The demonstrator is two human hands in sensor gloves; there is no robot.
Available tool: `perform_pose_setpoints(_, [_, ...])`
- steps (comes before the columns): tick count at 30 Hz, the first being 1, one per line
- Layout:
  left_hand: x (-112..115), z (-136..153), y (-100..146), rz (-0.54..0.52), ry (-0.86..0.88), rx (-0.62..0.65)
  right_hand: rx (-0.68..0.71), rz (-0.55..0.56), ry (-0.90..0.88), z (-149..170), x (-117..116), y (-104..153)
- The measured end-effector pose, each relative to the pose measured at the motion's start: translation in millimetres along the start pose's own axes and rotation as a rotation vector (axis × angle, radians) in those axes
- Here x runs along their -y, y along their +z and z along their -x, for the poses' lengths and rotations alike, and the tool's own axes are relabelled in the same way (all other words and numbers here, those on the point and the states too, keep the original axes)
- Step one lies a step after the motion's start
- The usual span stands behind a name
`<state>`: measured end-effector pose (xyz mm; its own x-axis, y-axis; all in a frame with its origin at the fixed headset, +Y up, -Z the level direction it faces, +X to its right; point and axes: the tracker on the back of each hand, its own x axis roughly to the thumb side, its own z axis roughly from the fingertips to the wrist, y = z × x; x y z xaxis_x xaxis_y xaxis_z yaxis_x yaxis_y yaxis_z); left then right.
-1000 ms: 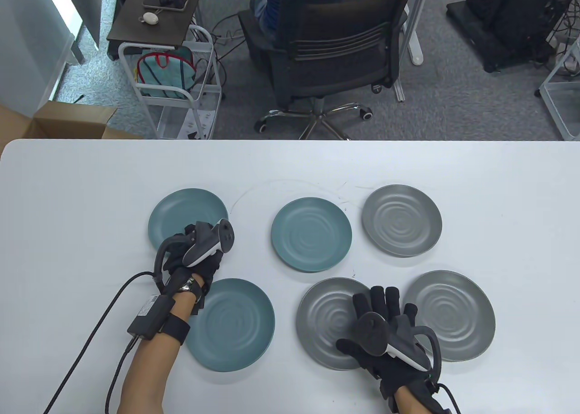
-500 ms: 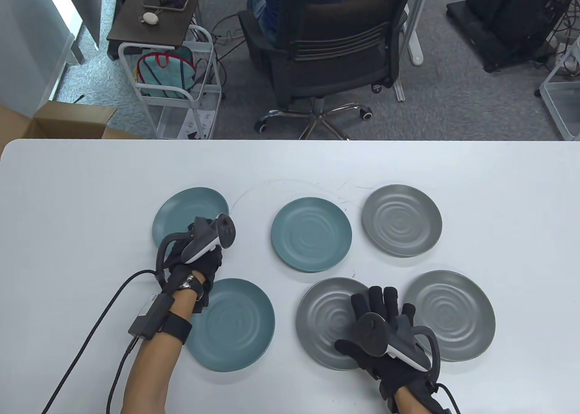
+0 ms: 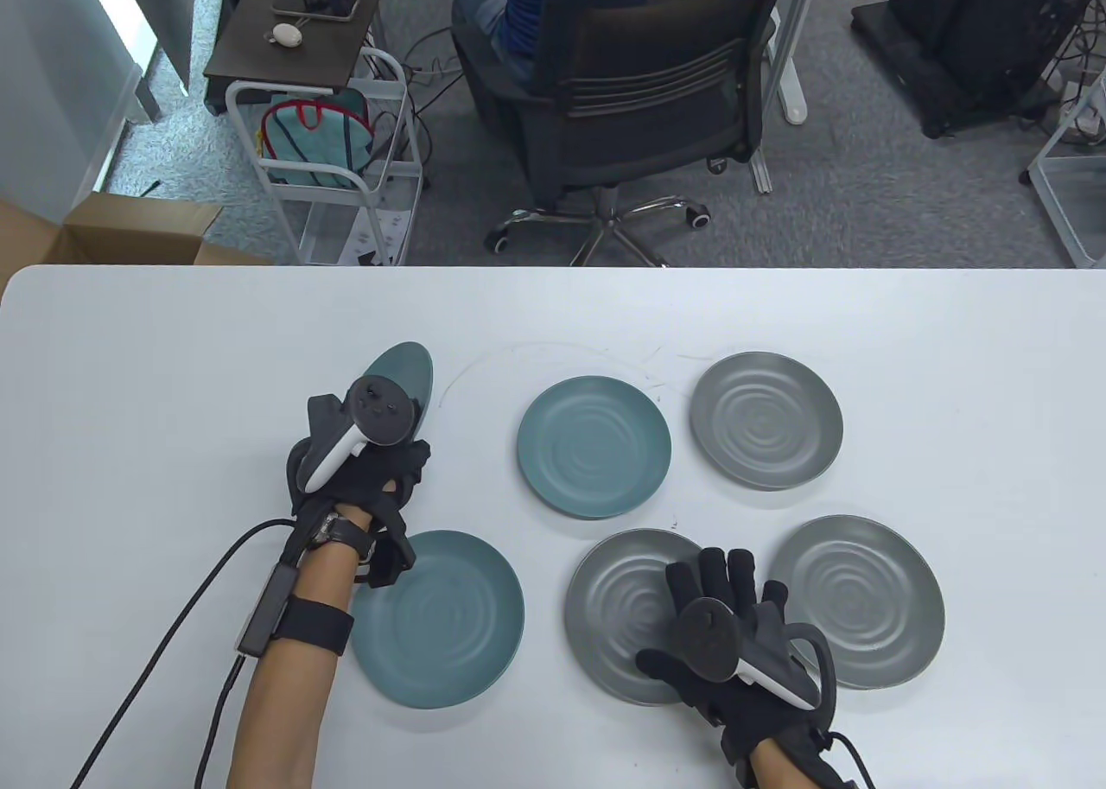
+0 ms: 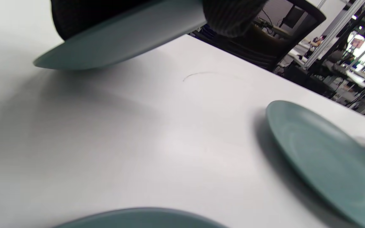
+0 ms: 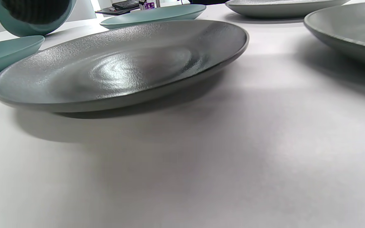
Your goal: Flip plate to back facing up
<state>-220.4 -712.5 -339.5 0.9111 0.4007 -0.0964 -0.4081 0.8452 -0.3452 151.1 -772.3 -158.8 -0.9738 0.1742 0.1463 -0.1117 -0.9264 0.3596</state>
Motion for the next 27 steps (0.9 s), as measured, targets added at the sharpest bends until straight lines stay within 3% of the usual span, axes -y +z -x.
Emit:
perform_pose_setpoints(13, [-22.9, 27.8, 9.8, -0.032, 0.574, 0.074, 0.021, 0.004, -0.003, -3.9, -1.1, 0.8])
perform_pose_setpoints(21, [-19.2, 52.3, 10.2, -0.092, 0.858, 0.047, 0.024, 0.0, -0.003, -5.5, -2.2, 1.0])
perform_pose_setpoints(27, [-8.3, 78.5, 6.2, -0.111, 0.994, -0.042, 0.024, -0.003, -0.003, -6.3, -2.2, 1.3])
